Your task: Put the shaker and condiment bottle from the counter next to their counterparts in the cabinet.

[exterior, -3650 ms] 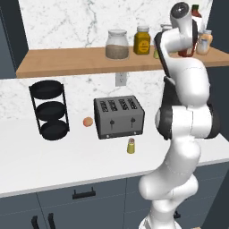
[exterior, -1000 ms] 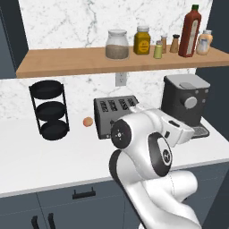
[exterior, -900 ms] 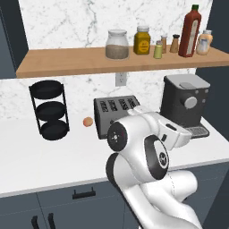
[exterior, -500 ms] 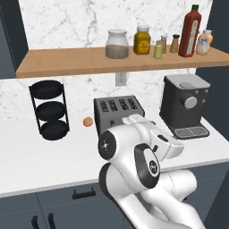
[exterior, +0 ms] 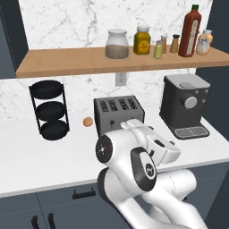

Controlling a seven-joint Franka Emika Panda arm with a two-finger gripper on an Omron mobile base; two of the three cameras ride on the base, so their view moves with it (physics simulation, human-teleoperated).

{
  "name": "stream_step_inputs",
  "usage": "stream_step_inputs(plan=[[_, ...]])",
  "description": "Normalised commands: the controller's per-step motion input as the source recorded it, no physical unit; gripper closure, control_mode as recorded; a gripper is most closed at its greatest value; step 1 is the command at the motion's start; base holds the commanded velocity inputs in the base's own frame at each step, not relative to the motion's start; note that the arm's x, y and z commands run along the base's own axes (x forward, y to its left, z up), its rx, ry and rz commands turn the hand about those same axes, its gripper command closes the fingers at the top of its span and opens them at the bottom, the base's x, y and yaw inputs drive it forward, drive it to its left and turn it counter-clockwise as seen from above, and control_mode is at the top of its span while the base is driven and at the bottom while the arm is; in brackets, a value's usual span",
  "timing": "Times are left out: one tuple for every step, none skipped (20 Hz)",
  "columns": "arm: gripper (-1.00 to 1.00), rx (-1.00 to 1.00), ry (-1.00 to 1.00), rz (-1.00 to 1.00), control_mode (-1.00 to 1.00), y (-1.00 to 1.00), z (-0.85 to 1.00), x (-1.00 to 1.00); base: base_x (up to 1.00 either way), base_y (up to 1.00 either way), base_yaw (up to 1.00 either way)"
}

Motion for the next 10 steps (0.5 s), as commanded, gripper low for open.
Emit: stream_step_inputs(plan=[[-1.00,0.02,-0.03,0.00,-1.00,0.00,-0.29,0.00,0.00,0.00,0.00],[-1.00,0.02,-0.04,0.00,-1.00,0.00,-0.28,0.00,0.00,0.00,0.00],[-1.00,0.03,-0.07,0.00,-1.00,-0.07,-0.28,0.00,0.00,0.00,0.00],[-1.00,0.02,-0.03,0.00,-1.00,-0.01,-0.29,0.00,0.00,0.00,0.00],[-1.00,0.03,-0.02,0.00,-1.00,-0.01,-0.25,0.00,0.00,0.00,0.00],[-1.00,0.02,-0.03,0.00,-1.00,-0.01,-0.28,0.00,0.00,0.00,0.00],[-1.00,0.01,0.00,0.00,-1.00,0.00,-0.22,0.00,0.00,0.00,0.00],[-1.00,0.01,0.00,0.00,-1.00,-0.08,-0.28,0.00,0.00,0.00,0.00],[-1.00,0.00,0.00,0.00,-1.00,-0.11,-0.28,0.00,0.00,0.00,0.00],[-1.00,0.00,0.00,0.00,-1.00,-0.07,-0.33,0.00,0.00,0.00,0.00]])
